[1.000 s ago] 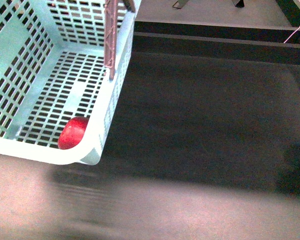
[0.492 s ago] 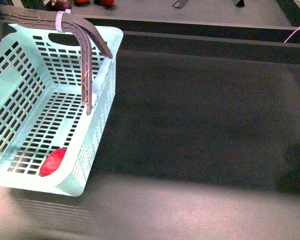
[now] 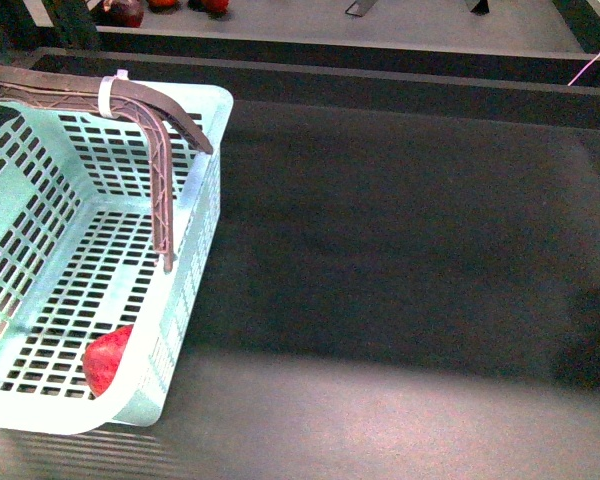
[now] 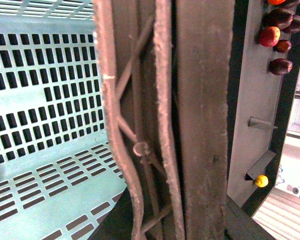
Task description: Pick apple with right arm and hold basket with left
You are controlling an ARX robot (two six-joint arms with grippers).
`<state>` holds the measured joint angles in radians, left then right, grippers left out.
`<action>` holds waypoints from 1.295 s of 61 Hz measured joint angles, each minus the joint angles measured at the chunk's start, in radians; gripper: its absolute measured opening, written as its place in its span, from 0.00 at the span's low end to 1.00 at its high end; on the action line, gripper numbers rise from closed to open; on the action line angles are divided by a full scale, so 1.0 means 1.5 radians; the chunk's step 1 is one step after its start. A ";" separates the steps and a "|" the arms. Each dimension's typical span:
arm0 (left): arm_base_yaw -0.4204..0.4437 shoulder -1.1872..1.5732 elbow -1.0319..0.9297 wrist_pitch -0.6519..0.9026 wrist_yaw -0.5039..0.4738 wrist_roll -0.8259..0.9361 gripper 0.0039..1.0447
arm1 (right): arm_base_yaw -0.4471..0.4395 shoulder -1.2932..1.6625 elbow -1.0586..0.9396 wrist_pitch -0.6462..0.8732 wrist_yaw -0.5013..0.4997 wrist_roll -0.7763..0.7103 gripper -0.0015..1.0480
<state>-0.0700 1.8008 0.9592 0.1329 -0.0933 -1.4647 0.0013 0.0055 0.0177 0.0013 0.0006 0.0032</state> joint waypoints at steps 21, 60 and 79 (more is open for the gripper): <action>-0.019 -0.104 -0.003 -0.095 -0.014 -0.005 0.84 | 0.000 0.000 0.000 0.000 0.000 0.000 0.92; -0.032 -0.408 -0.344 0.410 -0.014 0.808 0.43 | 0.000 0.000 0.000 0.000 0.000 0.000 0.92; 0.009 -0.532 -0.489 0.425 0.031 0.960 0.03 | 0.000 0.000 0.000 0.000 0.000 0.000 0.92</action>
<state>-0.0570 1.0031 0.2253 0.7708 -0.0471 -0.0254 0.0013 0.0055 0.0177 0.0013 0.0006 0.0032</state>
